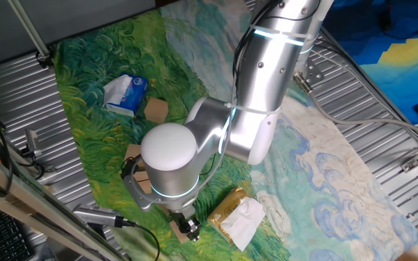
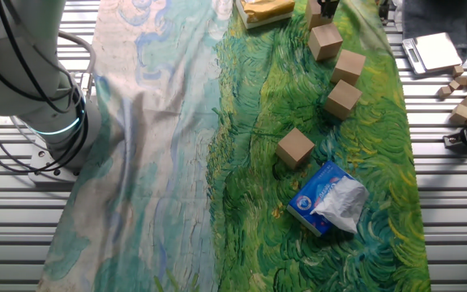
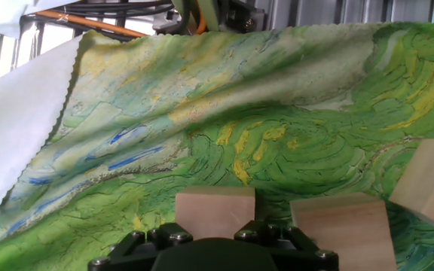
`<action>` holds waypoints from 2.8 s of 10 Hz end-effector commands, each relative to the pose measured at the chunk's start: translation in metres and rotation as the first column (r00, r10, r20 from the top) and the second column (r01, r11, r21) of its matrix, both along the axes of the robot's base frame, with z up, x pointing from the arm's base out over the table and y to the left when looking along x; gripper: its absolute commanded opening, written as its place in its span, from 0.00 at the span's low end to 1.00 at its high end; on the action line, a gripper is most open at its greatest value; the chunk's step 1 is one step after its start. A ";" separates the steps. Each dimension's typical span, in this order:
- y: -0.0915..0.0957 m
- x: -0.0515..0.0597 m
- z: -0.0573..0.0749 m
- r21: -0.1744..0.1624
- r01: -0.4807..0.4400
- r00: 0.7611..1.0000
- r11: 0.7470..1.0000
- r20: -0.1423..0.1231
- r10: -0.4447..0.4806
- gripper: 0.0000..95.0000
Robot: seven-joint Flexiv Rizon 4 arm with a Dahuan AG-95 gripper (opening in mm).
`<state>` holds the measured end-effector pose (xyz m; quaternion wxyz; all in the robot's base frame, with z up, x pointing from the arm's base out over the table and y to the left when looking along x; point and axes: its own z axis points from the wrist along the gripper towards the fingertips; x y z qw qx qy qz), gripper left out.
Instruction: Stack the blocks in a vertical line of five
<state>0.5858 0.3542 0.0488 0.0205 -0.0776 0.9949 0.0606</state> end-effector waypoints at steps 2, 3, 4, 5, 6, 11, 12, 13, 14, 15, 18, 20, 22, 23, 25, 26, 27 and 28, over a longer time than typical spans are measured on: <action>0.000 0.000 0.000 0.000 0.000 1.000 1.000 0.000 0.000 0.00; 0.000 0.000 0.000 0.000 0.000 1.000 1.000 0.000 0.000 0.00; 0.000 0.000 0.000 0.000 0.000 1.000 1.000 0.000 0.000 0.00; 0.000 0.000 0.000 0.000 0.000 1.000 1.000 0.000 0.000 0.00; 0.000 0.000 0.000 0.000 0.000 1.000 1.000 0.000 0.000 0.00; -0.059 -0.042 0.112 -0.056 -0.150 0.986 0.987 -0.088 0.145 0.00; -0.060 -0.045 0.111 -0.053 -0.149 0.986 0.987 -0.086 0.144 0.00; -0.061 -0.045 0.111 -0.053 -0.150 0.986 0.987 -0.087 0.145 0.00; -0.062 -0.047 0.111 -0.055 -0.151 0.985 0.987 -0.088 0.146 0.00; -0.063 -0.047 0.110 -0.054 -0.153 0.985 0.987 -0.088 0.148 0.00; -0.070 -0.046 0.104 -0.054 -0.166 0.983 0.985 -0.090 0.161 0.00; -0.092 -0.050 0.099 -0.047 -0.207 0.976 0.977 -0.084 0.203 0.00; -0.118 -0.055 0.098 -0.043 -0.241 0.968 0.969 -0.083 0.237 0.00; -0.129 -0.057 0.098 -0.039 -0.253 0.965 0.967 -0.081 0.249 0.00; -0.129 -0.058 0.096 -0.041 -0.241 0.968 0.970 -0.082 0.237 0.00; -0.129 -0.056 0.095 -0.039 -0.241 0.968 0.970 -0.084 0.237 0.00; -0.128 -0.055 0.095 -0.041 -0.253 0.965 0.967 -0.084 0.249 0.00; -0.128 -0.055 0.095 -0.053 -0.249 0.965 0.967 -0.095 0.244 0.00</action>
